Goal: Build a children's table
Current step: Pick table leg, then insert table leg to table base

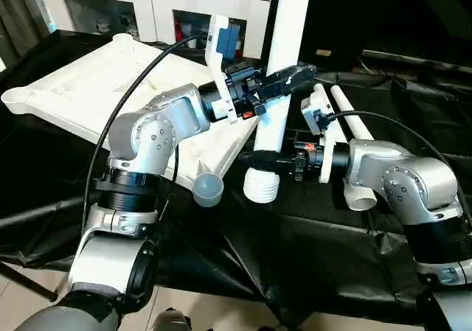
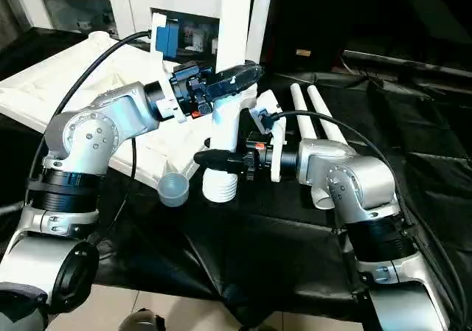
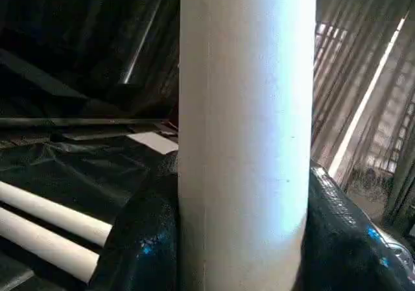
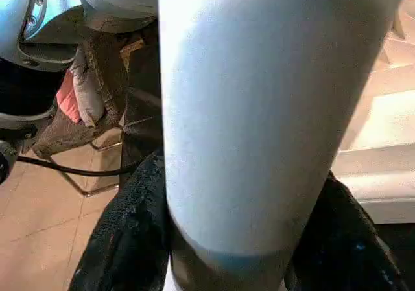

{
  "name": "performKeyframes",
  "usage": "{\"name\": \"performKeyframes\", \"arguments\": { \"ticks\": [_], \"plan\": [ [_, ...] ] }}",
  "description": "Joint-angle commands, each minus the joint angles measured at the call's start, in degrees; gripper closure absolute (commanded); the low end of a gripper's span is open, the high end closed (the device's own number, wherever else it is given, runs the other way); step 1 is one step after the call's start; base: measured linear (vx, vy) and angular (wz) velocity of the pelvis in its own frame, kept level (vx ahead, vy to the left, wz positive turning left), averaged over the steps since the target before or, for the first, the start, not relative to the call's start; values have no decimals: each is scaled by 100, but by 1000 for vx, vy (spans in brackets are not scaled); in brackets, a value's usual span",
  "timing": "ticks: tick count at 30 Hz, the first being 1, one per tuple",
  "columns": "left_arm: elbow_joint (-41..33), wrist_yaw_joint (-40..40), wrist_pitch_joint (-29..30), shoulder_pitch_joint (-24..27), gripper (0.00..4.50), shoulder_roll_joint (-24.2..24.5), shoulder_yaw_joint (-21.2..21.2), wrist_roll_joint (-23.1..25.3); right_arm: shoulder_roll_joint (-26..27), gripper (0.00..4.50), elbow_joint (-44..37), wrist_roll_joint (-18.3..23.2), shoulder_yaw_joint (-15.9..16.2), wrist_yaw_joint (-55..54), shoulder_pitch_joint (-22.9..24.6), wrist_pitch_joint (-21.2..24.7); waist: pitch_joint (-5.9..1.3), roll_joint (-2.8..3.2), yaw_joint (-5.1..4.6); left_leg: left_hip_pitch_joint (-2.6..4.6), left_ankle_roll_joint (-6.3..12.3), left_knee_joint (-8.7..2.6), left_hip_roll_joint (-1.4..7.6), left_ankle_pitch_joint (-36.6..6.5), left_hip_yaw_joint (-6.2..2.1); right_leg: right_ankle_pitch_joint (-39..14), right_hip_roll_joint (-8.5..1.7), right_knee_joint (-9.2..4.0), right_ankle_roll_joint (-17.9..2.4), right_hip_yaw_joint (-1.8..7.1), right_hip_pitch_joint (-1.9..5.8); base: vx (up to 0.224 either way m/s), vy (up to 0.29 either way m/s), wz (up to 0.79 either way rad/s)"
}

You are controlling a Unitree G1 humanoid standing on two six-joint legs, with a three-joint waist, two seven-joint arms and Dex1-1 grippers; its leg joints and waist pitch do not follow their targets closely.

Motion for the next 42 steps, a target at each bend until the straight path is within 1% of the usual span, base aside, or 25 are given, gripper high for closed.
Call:
{"name": "performKeyframes", "arguments": {
  "ticks": [1,4,6,9,11,12,14,16,17,21,22,23,24,25,26,27,28,30,33,34,35,38,39,40,42],
  "plan": [
    [-152,-58,5,-96,268,11,15,-47,-60,259,163,-152,-32,-120,-19,106,-465,-35,4,53,-45,-338,76,-733,22,-924,-315,-413,-983,240,355,0,0,0],
    [-148,9,-107,-97,268,34,-29,80,-49,259,176,-150,-31,-114,-23,79,-462,-41,6,52,-38,-340,78,-738,22,-953,-317,-420,-968,240,352,0,0,0],
    [-113,90,-45,-111,212,10,39,32,-27,259,186,-147,-33,-130,-23,37,-464,-52,6,54,-44,-339,80,-729,23,-933,-316,-415,-973,240,350,0,0,0],
    [-86,123,-35,-131,189,-11,119,-28,2,259,211,-152,-49,-147,-33,-21,-463,-45,8,53,-71,-340,79,-713,20,-931,-320,-411,-981,238,351,0,0,0],
    [-38,242,-456,-156,155,-110,252,57,96,259,283,-123,-143,-207,-54,-117,-464,-57,5,51,-76,-342,82,-739,17,-893,-323,-419,-1002,236,352,0,0,0],
    [-4,301,-526,-173,155,-139,304,59,116,259,294,-116,-164,-226,-57,-130,-466,-55,5,54,-82,-342,82,-756,15,-886,-322,-416,-1004,234,351,0,0,0],
    [209,659,-1200,-309,150,-384,768,2,322,259,394,-54,-361,-446,-69,-243,-472,-103,10,42,-64,-340,80,-746,16,-833,-330,-422,-1009,235,372,0,0,0],
    [275,785,-1314,-365,150,-460,956,-107,406,259,435,-35,-437,-538,-71,-295,-473,-85,16,48,-71,-336,79,-752,18,-837,-337,-419,-1012,234,359,0,0,0],
    [400,1016,-1622,-481,150,-558,1301,-275,597,259,562,-24,-608,-777,-100,-468,-469,-87,22,49,-75,-337,79,-745,16,-799,-340,-410,-1025,234,348,0,0,0],
    [537,1098,-1930,-561,150,-377,1556,-237,950,260,993,-145,-978,-1487,-285,-947,-475,-66,2,65,-156,-350,77,-764,8,-829,-336,-402,-997,227,336,0,0,0],
    [566,994,-1890,-535,150,-183,1465,-75,1036,260,1193,-226,-1106,-1780,-374,-1129,-474,-58,-9,64,-172,-352,72,-756,11,-821,-325,-392,-988,228,329,0,0,0],
    [595,591,-1999,-380,150,231,953,495,1064,260,1387,-430,-1160,-2097,-436,-1363,-473,-19,-17,96,-237,-369,76,-752,6,-861,-316,-404,-904,228,296,0,0,0],
    [605,336,-2103,-275,150,458,608,856,1048,260,1445,-549,-1146,-2210,-444,-1460,-469,-8,-28,97,-273,-379,80,-783,0,-924,-305,-389,-838,228,294,0,0,0],
    [618,13,-2267,-130,150,741,148,1298,1008,260,1474,-680,-1081,-2275,-423,-1509,-466,90,-27,112,-332,-382,83,-796,-1,-893,-305,-379,-775,240,293,0,0,0],
    [635,-294,-2480,20,150,993,-271,1691,956,260,1447,-769,-988,-2248,-377,-1481,-472,65,-21,132,-330,-392,96,-799,-6,-823,-297,-405,-713,241,284,0,0,0],
    [694,-662,-2720,211,150,1230,-678,2042,955,260,1323,-836,-911,-2072,-241,-1670,-473,118,-26,140,-356,-394,94,-807,-5,-721,-293,-376,-738,248,286,0,0,0],
    [716,-773,-2778,267,150,1300,-794,2134,948,260,1276,-873,-879,-2027,-194,-1738,-480,109,-14,136,-343,-398,96,-805,-15,-670,-303,-391,-710,242,290,0,0,0],
    [890,-1279,-3065,486,150,1583,-1241,2463,870,260,1111,-1064,-713,-1939,9,-1853,-502,93,-24,110,-375,-394,83,-674,0,-99,-291,-309,-915,247,335,0,0,0],
    [1044,-1825,-3349,675,150,1974,-1738,2843,830,260,1115,-1061,-739,-1927,133,-1882,-511,109,-26,110,-366,-397,82,-778,-7,-63,-309,-309,-1009,248,343,0,0,0],
    [1221,-1979,-3417,693,150,2278,-2069,3186,793,260,1212,-1094,-739,-1933,161,-2005,-484,113,-27,111,-384,-410,89,-966,-8,-307,-325,-322,-1029,253,333,0,0,0],
    [1269,-1976,-3447,686,150,2327,-2126,3272,785,260,1229,-1103,-737,-1932,163,-2024,-467,103,-48,92,-393,-418,81,-1038,-6,-444,-322,-333,-1009,258,341,0,0,0],
    [1629,-2011,-3731,618,150,2642,-2472,3872,740,260,1332,-1214,-714,-1911,174,-2154,-438,112,-78,125,-444,-437,89,-1373,-17,-1171,-345,-412,-893,264,304,0,0,0],
    [1805,-2053,-3873,579,150,2720,-2546,4069,715,260,1354,-1284,-691,-1878,184,-2211,-435,114,-86,127,-450,-441,88,-1414,-15,-1262,-342,-419,-874,266,299,0,0,0],
    [2134,-2080,-4074,471,150,2800,-2592,4242,671,260,1392,-1368,-676,-1841,182,-2291,-436,143,-96,144,-469,-444,87,-1513,-27,-1412,-340,-439,-841,267,279,0,0,0],
    [2228,-2088,-4130,435,150,2821,-2596,4268,657,260,1395,-1381,-677,-1826,182,-2306,-446,135,-103,133,-477,-444,89,-1484,-34,-1289,-339,-414,-887,266,293,0,0,0]
  ]
}}
